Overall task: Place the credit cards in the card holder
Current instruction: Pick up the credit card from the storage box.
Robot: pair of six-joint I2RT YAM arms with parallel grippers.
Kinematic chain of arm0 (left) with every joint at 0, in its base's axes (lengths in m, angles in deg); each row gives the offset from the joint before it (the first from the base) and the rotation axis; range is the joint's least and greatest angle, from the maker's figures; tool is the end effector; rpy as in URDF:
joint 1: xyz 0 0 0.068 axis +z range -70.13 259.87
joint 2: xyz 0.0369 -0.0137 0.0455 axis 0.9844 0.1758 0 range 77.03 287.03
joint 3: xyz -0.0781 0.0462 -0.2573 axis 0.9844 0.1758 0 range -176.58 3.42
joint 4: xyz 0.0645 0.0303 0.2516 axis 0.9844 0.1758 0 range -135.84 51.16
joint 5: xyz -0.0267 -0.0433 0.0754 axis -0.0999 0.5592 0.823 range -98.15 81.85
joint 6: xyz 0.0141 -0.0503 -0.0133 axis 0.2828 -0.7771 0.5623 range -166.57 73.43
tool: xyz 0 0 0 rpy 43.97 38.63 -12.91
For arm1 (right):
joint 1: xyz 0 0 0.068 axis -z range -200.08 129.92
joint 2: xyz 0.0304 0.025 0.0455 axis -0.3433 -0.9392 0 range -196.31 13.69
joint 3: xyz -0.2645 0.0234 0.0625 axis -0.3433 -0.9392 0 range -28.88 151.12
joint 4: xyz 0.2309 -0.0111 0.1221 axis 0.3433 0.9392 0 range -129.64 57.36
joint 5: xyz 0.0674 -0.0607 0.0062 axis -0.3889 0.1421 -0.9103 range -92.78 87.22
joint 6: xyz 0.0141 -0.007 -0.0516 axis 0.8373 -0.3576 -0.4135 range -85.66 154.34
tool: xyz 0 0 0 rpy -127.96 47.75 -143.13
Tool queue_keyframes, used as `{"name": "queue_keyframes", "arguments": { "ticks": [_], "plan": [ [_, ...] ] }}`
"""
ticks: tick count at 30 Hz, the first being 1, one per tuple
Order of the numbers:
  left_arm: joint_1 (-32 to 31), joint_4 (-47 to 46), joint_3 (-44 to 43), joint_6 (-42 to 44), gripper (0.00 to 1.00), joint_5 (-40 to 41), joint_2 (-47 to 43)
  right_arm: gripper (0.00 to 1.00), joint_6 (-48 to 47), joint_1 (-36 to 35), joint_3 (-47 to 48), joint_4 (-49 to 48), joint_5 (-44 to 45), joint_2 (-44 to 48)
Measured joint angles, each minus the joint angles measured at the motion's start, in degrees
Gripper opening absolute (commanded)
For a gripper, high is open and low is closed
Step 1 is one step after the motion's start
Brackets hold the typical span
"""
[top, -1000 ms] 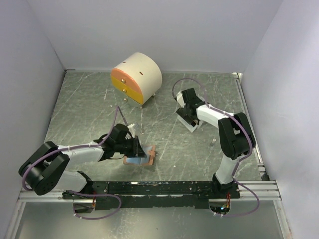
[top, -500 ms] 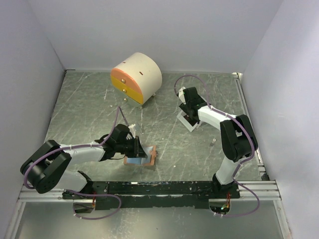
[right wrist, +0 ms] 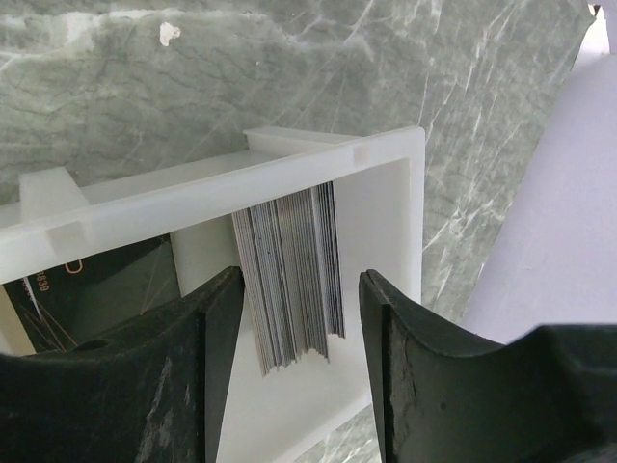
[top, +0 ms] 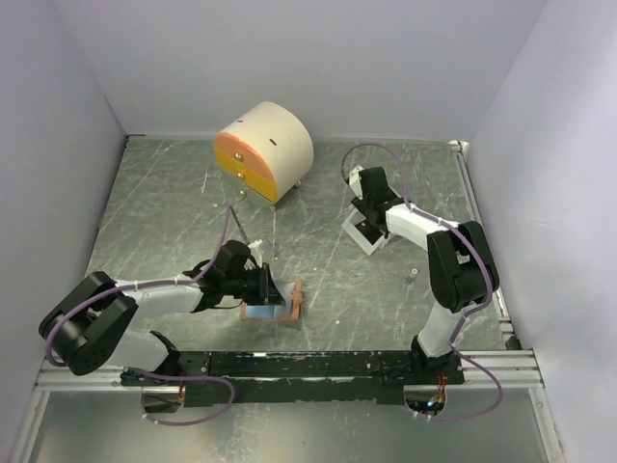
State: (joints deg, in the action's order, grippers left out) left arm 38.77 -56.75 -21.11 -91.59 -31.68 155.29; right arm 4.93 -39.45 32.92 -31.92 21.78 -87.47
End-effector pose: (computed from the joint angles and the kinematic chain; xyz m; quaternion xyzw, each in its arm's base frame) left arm 0.1699 -0.1670 0.1374 0.0509 0.8994 -0.4040 0.1586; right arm 0.3549 0.1091 0.1855 -0.3048 0.8604 -0.2284 0.3387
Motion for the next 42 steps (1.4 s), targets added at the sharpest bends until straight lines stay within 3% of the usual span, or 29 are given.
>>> {"name": "queue_keyframes", "arguments": {
  "ticks": [5,8,13,28,42],
  "plan": [
    [0.0,0.0,0.0,0.0,0.23,0.0,-0.1,0.39,0.3,0.7,0.0,-0.4,-1.0,-0.4],
    [-0.2,0.0,0.0,-0.3,0.23,0.0,-0.4,0.38,0.5,0.7,0.0,-0.7,-1.2,-1.2],
    [-0.4,0.0,0.0,-0.5,0.23,0.0,-0.9,0.46,0.5,0.7,0.0,-0.8,-0.5,-1.9],
    [-1.1,-0.1,0.0,-0.5,0.23,0.0,-1.0,0.39,0.3,0.7,0.1,-2.4,2.7,-2.6],
    [-1.5,-0.4,0.0,-0.5,0.23,0.0,-0.9,0.39,0.0,1.1,0.7,-3.1,2.7,-2.8]
  ]
}}
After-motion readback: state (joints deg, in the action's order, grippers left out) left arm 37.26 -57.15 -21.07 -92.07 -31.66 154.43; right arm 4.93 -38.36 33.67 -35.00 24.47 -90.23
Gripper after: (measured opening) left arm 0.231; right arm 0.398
